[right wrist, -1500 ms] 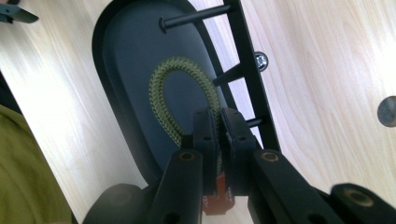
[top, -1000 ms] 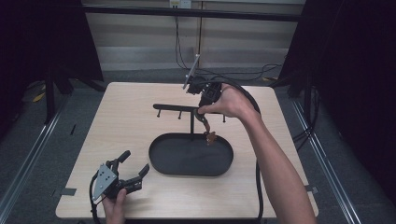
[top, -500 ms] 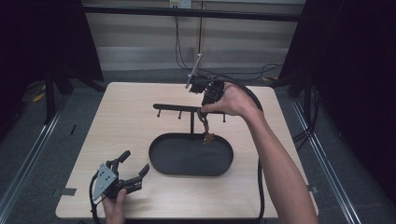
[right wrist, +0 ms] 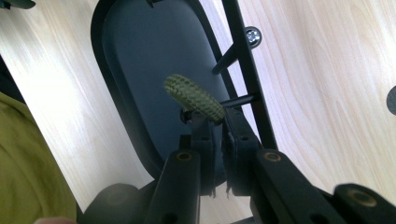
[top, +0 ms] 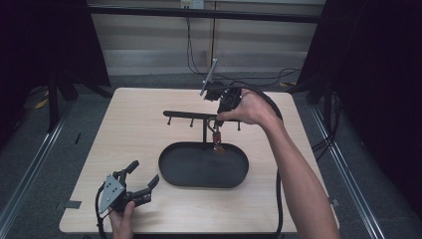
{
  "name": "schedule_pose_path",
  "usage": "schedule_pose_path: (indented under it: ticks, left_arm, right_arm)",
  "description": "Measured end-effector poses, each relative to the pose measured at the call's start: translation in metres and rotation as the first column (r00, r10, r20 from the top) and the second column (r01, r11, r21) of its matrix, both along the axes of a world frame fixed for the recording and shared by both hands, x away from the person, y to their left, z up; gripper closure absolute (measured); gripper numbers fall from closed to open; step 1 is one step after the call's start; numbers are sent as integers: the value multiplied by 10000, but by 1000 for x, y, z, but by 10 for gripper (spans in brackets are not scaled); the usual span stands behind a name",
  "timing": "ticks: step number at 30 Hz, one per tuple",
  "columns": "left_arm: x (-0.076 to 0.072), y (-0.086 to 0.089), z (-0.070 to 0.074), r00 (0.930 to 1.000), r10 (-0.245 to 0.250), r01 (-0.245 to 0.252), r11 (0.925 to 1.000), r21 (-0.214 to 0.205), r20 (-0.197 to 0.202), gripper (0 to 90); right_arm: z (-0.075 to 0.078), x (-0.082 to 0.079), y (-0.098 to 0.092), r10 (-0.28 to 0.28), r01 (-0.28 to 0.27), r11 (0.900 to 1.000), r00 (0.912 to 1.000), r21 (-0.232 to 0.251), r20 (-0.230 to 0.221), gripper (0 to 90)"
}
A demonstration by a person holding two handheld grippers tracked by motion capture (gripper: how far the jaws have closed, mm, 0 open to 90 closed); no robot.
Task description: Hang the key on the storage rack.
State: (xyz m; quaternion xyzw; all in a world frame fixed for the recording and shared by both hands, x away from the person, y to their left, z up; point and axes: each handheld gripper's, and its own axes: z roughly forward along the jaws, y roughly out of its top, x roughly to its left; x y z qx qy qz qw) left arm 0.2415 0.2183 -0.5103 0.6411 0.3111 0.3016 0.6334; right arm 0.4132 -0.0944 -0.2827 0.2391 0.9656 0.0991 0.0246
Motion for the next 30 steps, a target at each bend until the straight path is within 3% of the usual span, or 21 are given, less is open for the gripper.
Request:
schedule_pose_path:
  ticks: [13,18,23,25,30]
  left_arm:
    - [0,-1,0,10000,4,-4,9999,-112,-2,157]
    - [0,0,0,10000,6,-6,10000,-11,21,157]
    - [0,0,0,10000,-13,13,10000,6,37,157]
    - [0,1,0,10000,-24,24,10000,70,39,157]
    - [0,1,0,10000,-36,35,9999,106,30,157]
  right_arm:
    - [1,1,-9,-376,377,9992,9993,145,-71,850]
    - [2,-1,-14,-429,432,9989,9989,158,-172,808]
    - [2,-7,-21,-507,527,9967,9981,619,-340,786]
    - [2,-8,-22,-546,562,9968,9980,562,-310,781]
    - [-1,-18,-24,-313,341,9933,9992,1104,-268,771]
